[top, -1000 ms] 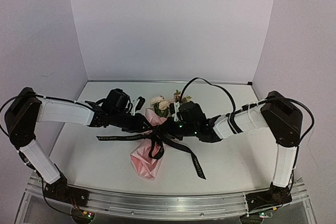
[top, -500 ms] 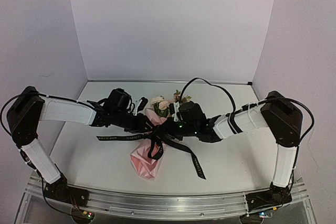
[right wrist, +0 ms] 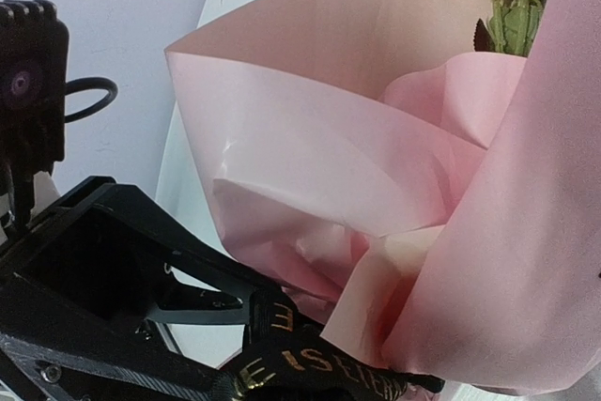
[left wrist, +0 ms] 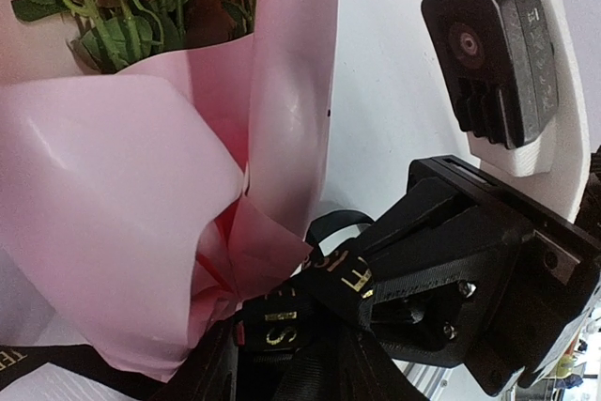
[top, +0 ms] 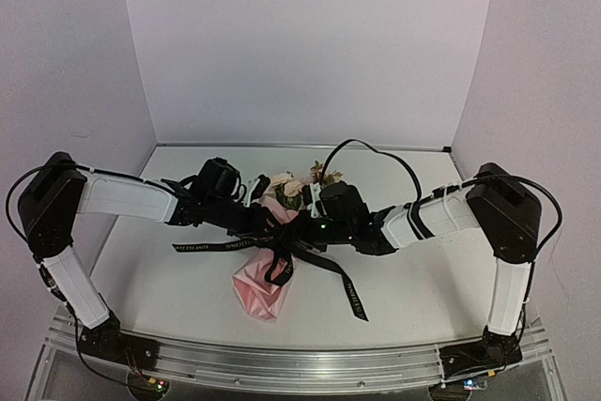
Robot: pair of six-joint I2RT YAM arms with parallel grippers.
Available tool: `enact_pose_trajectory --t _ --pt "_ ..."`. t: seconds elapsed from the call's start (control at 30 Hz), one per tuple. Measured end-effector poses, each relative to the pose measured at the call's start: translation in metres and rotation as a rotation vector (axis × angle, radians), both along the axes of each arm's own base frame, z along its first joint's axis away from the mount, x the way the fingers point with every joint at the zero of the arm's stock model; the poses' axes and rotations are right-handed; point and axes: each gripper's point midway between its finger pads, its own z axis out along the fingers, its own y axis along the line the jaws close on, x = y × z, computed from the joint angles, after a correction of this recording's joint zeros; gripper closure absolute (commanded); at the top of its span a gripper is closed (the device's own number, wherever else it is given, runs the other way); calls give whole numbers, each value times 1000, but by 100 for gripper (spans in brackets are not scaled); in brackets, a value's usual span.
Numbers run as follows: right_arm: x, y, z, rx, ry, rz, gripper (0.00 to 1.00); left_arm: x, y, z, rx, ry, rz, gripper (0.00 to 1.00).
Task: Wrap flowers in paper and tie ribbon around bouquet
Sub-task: Cross the half-tied ribbon over the folded bouquet.
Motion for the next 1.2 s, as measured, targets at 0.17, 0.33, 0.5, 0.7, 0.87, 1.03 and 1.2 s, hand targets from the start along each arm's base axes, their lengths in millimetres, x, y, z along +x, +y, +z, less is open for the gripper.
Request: enact_pose_trajectory --t 0.17,0.33,0.5,0.7,0.87,1.03,1.2 --pt "0 0 0 -1 -2 4 100 0 -2 0 0 -1 -4 67" --pt "-1 0 0 -2 -5 6 100 0 -2 0 -1 -1 -3 80" --pt "-1 0 0 -4 -6 7 98 0 -2 0 1 -1 1 97" --pt "-1 -2 -4 -14 -8 7 87 3 -1 0 6 -12 12 100" --pt "-7 -10 -11 -53 8 10 75 7 0 0 8 -22 31 100" --pt "-16 -22 -2 -81 7 4 67 7 2 0 0 -27 47 100" --pt "-20 -30 16 -96 -15 -5 61 6 3 4 -12 -39 49 100"
